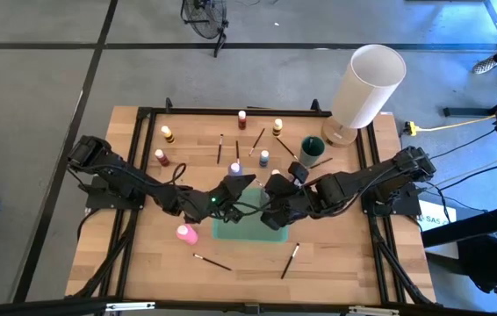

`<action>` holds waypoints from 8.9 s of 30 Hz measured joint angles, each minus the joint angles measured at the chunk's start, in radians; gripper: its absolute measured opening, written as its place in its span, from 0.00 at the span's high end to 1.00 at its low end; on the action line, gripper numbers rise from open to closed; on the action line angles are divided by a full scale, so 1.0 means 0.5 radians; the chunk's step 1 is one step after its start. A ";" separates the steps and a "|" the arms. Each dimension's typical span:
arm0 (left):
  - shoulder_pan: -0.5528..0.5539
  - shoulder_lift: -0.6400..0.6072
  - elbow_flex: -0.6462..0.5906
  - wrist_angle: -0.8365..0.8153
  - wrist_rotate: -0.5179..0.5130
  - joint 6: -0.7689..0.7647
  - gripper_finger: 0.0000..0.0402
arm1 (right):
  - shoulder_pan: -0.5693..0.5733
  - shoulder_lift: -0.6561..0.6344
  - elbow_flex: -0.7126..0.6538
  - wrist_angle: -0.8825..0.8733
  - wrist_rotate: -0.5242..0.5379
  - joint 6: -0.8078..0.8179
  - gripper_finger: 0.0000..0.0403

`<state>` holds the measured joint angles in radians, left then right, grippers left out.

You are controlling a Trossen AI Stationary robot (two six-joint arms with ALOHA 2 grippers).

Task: Pick & Place Paint Supplies
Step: Put the black eyeshadow brush into the green cup

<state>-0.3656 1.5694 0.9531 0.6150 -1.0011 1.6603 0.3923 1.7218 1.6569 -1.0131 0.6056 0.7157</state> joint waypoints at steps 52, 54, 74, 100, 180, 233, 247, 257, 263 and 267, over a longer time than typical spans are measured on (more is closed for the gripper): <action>1.012 -0.627 0.002 -1.675 1.929 -2.464 0.68 | 0.462 -0.672 -1.657 -0.950 1.891 2.766 0.94; 1.012 -0.627 0.002 -1.674 2.010 -2.466 0.68 | 0.402 -0.709 -1.743 -0.795 1.931 2.721 0.94; 1.012 -0.625 0.002 -1.463 2.333 -2.622 0.68 | 0.127 -0.726 -2.177 -0.196 1.947 2.426 0.94; 1.012 -0.625 0.002 -1.513 2.412 -2.720 0.68 | -0.162 -0.725 -1.968 -0.036 1.930 1.944 0.94; 1.010 -0.625 0.000 -1.482 2.408 -2.725 0.68 | 1.084 -1.650 -2.292 0.105 1.930 1.200 0.94; 0.873 -0.624 -0.134 -1.616 2.419 -2.825 0.68 | 0.307 -0.980 -2.394 3.944 0.060 -2.294 0.94; 0.866 -0.624 -0.134 -1.595 2.408 -2.869 0.68 | -0.085 -1.065 -3.085 5.130 -0.526 -2.295 0.94; 0.865 -0.624 -0.134 -1.584 2.405 -2.935 0.68 | -0.601 -1.067 -3.128 5.022 -0.666 -2.165 0.94; 0.866 -0.624 -0.134 -1.600 2.405 -2.934 0.68 | -0.686 -1.170 -3.207 5.047 -0.396 -2.227 0.94; 0.866 -0.624 -0.134 -1.616 2.405 -2.933 0.68 | -0.816 -1.229 -3.257 5.045 -0.227 -2.181 0.94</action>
<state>0.0673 1.2575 0.8864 -0.1932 0.2012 0.1936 -0.0156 1.1072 0.0285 1.5093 0.4919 -0.3746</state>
